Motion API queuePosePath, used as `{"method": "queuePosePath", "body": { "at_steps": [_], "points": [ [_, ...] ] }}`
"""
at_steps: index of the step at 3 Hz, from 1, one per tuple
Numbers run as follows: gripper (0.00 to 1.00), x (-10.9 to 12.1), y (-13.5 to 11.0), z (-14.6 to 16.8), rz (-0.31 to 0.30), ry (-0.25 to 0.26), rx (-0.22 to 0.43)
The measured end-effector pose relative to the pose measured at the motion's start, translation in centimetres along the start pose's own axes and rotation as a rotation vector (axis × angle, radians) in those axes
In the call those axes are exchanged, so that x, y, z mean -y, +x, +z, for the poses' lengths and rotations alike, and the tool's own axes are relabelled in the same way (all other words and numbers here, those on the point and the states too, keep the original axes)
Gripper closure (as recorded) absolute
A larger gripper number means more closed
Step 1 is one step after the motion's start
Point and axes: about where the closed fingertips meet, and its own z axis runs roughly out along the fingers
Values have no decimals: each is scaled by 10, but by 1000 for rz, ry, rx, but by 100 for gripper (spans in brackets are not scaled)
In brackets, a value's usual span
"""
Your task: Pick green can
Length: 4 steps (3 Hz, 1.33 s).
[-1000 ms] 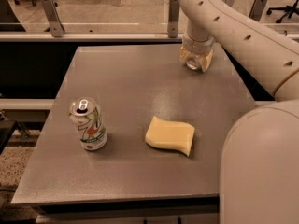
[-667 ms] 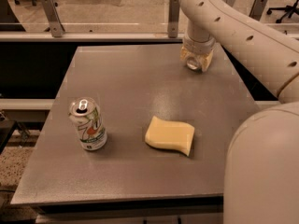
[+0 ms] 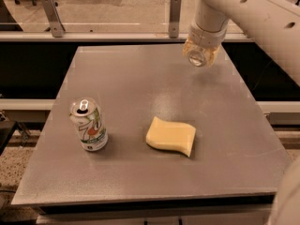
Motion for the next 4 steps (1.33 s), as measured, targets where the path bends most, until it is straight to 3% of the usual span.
{"method": "queuePosePath", "body": {
  "at_steps": [2,3,4],
  "points": [
    [100,0,-49,-51,-70,40,107],
    [100,6,-79,-85,-125,68,218],
    [100,6,-80,-86,-125,69,220]
  ]
}}
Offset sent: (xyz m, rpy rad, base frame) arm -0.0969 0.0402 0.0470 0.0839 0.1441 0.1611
